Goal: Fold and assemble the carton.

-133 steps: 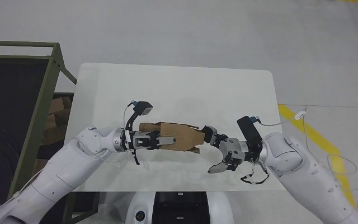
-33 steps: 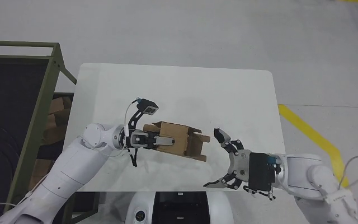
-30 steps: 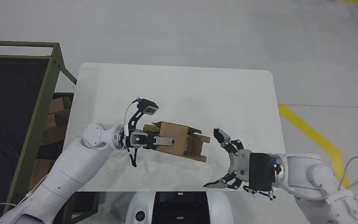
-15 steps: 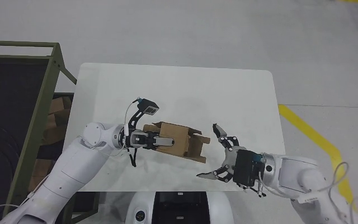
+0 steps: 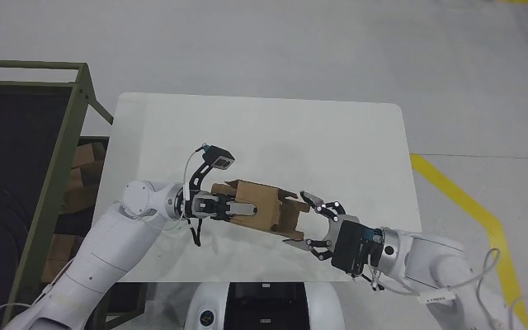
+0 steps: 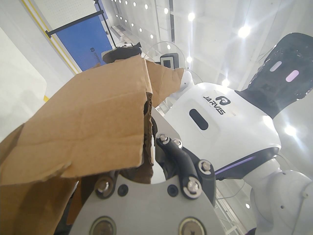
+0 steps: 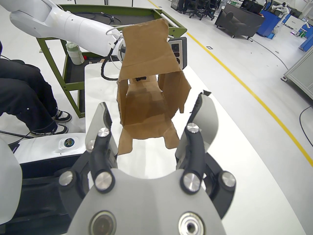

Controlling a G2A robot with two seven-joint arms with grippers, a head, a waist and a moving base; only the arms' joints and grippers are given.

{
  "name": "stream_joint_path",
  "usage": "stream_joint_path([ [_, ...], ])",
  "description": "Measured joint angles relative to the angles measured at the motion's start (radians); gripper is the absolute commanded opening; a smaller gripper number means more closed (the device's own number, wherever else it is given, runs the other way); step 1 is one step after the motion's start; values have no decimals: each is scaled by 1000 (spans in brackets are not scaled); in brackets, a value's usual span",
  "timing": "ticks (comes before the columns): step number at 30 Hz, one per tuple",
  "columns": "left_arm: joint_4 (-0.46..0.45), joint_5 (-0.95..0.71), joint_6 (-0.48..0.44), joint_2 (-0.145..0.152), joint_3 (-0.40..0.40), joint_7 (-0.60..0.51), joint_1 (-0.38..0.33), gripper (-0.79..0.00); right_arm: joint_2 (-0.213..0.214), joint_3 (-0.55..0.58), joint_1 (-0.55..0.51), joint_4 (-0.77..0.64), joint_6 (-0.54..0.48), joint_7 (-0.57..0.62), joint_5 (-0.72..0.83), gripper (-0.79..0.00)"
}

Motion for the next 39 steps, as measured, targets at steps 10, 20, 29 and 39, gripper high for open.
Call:
stream_joint_path([
  [10, -8, 12, 15, -11, -15, -15, 9, -785, -5, 5, -3, -11, 29, -6, -31, -332],
  [20, -12, 28, 29, -20, -27, -29, 16, -785, -10, 11, -3, -13, 43, -8, -48, -493],
  [29, -12, 34, 36, -28, -37, -36, 18, -785, -12, 8, -4, -12, 27, -2, -78, -594],
  [39, -11, 38, 43, -35, -47, -43, 22, -785, -15, 17, -13, -12, 22, -23, -91, -523],
])
